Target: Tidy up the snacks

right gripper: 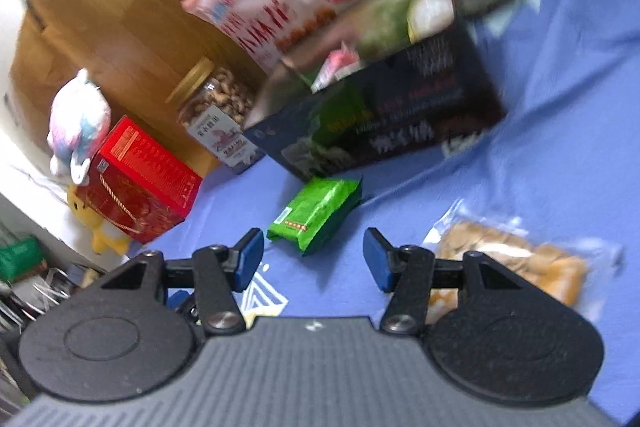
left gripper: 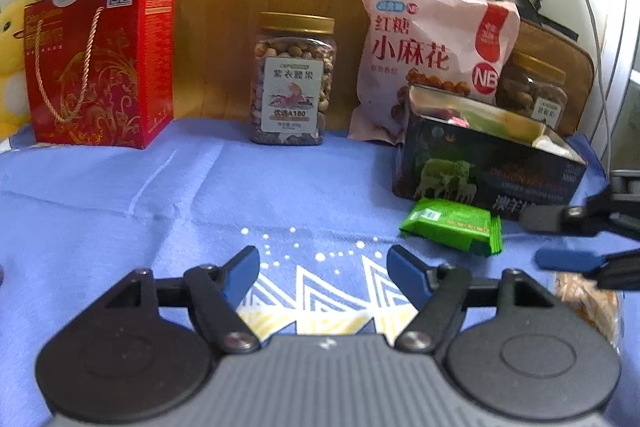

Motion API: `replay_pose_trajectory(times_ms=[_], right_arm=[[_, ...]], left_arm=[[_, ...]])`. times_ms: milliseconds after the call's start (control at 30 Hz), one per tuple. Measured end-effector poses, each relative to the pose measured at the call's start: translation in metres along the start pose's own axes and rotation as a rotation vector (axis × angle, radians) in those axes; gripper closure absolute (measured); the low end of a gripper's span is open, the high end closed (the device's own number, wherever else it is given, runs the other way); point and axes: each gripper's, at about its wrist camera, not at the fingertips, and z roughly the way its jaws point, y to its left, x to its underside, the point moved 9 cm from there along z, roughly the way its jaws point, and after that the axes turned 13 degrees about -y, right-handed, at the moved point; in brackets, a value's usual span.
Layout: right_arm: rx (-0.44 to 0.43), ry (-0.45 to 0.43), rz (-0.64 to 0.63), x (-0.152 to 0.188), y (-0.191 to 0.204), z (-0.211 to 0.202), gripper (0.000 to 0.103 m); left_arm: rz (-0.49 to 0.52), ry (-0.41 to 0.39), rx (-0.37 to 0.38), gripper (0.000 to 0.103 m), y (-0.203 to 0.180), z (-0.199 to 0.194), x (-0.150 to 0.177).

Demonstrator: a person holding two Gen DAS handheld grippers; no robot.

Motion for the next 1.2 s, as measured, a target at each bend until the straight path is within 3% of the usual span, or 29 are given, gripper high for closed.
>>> replay_pose_trajectory(times_ms=[100,300,533,567,667,767,1033,1200], right_arm=[[0.012,0.056,0.084,0.002,-0.008,0.018,0.045],[0.001,0.122,0.123,0.005,0.002,0.044,0.045],[-0.003,0.110,0.120,0.004,0.016,0.065,0.044],[-0.004,0.108,0.122,0.003,0.016,0.067,0.047],[0.022,0.099,0.091,0.002,0.012,0.069,0.076],[0.014,0.096,0.131,0.002,0.004,0.068,0.078],[0.000,0.075,0.090,0.004,0.003,0.048,0.079],[-0.025,0.086,-0.007,0.013,0.003,0.024,0.080]], left_arm=[[-0.016,-0.005,-0.001,0.030,0.003,-0.001,-0.002],[-0.033,-0.016,0.005,0.030,0.004,-0.004,-0.005],[-0.044,-0.016,0.002,0.030,0.006,-0.004,-0.005],[-0.043,-0.016,0.001,0.030,0.006,-0.005,-0.005],[-0.040,-0.014,-0.001,0.030,0.006,-0.004,-0.005],[-0.039,-0.009,-0.005,0.030,0.008,-0.003,-0.004],[-0.041,-0.001,-0.013,0.030,0.009,-0.001,-0.003],[-0.051,0.001,-0.017,0.030,0.011,0.000,-0.002]])
